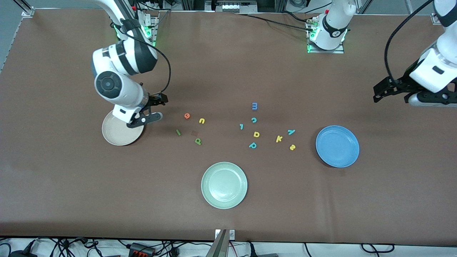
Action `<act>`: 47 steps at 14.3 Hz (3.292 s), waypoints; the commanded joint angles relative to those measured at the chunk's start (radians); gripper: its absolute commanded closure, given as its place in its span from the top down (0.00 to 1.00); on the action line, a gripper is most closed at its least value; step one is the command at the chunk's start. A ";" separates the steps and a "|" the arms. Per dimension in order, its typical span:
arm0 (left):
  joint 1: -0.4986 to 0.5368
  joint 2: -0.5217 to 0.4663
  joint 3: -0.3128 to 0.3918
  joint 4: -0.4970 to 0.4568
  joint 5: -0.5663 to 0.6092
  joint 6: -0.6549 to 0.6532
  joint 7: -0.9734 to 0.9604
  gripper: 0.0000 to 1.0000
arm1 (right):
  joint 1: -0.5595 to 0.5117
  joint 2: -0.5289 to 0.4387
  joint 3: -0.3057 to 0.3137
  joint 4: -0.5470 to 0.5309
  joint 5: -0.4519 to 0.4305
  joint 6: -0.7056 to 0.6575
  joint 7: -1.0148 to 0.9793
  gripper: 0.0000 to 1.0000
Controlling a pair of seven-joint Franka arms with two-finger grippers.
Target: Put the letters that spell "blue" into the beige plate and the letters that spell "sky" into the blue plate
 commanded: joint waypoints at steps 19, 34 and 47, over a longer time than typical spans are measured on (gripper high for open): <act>-0.272 0.664 -0.030 0.010 -0.009 0.593 -0.457 1.00 | 0.200 0.268 -0.008 0.002 0.006 0.380 0.309 0.56; -0.242 0.698 -0.030 -0.028 -0.008 0.658 -0.454 0.59 | 0.199 0.302 -0.010 0.023 -0.005 0.380 0.297 0.33; -0.211 0.643 -0.022 0.025 -0.006 0.522 -0.446 0.15 | 0.133 0.170 -0.205 0.074 -0.037 0.161 0.243 0.09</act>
